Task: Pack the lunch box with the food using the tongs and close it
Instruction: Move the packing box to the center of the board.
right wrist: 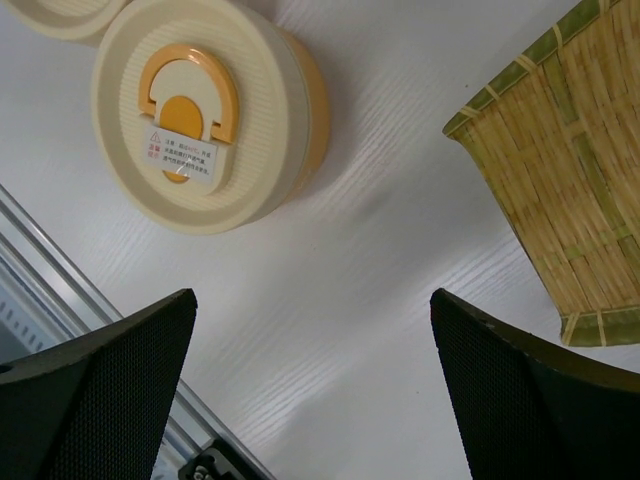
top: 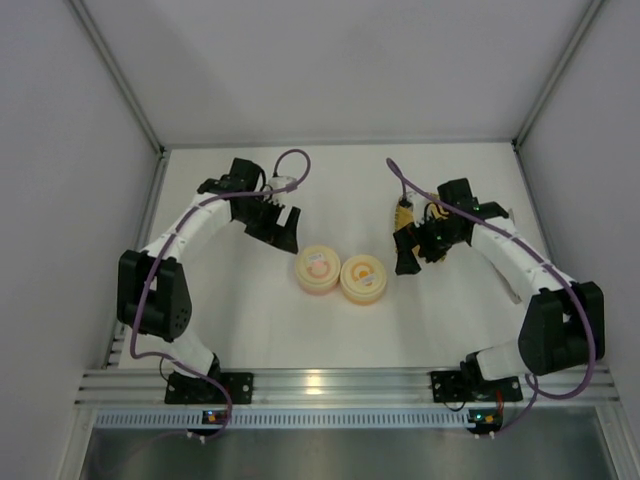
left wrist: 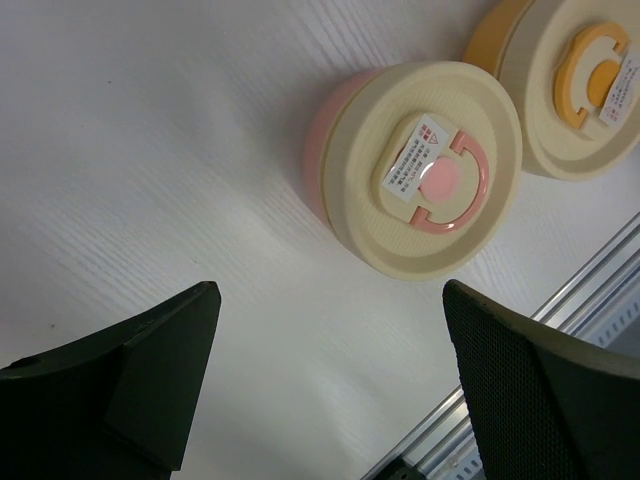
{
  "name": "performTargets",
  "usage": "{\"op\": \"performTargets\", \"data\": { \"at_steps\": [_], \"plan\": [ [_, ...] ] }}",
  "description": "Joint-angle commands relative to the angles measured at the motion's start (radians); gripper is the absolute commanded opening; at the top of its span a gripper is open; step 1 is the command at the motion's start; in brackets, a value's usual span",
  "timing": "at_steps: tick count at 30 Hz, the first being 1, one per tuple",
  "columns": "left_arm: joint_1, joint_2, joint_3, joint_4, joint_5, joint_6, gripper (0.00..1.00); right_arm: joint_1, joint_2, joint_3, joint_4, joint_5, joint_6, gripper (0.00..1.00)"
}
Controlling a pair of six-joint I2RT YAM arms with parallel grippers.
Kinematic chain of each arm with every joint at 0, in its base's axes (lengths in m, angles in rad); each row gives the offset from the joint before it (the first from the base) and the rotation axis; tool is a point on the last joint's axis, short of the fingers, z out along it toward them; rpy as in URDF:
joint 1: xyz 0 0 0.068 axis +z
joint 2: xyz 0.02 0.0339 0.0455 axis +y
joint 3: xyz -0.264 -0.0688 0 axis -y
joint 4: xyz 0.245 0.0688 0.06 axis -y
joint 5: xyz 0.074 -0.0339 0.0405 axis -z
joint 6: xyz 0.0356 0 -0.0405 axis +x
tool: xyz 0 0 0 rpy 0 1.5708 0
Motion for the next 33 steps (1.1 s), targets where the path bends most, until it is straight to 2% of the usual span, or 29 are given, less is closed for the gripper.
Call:
{"op": "performTargets", "data": {
  "at_steps": [1,5,10,13,21,26,33],
  "plan": [
    [-0.001,-0.017,0.014,0.010,0.063,-0.037,0.98,0.025,0.021,0.026,0.069,0.009,-0.002,1.00],
    [-0.002,-0.001,0.023,0.055,0.031,-0.054,0.98,0.048,0.025,0.006,0.092,0.017,0.018,0.99],
    [-0.018,0.110,0.141,0.048,-0.005,-0.045,0.95,0.049,0.029,-0.006,0.101,0.021,0.042,0.99],
    [-0.053,0.179,0.225,0.048,0.000,-0.047,0.91,0.049,0.026,-0.009,0.103,0.024,0.058,0.99],
    [-0.125,0.344,0.314,0.060,0.093,-0.084,0.80,0.039,0.003,-0.012,0.083,0.044,0.059,0.99],
    [-0.151,0.400,0.330,0.053,0.196,-0.085,0.77,0.019,0.006,-0.003,0.071,0.040,0.061,0.99],
    [-0.151,0.377,0.230,-0.004,0.242,-0.012,0.62,0.008,0.006,0.006,0.058,0.038,0.056,0.99]
  ]
}}
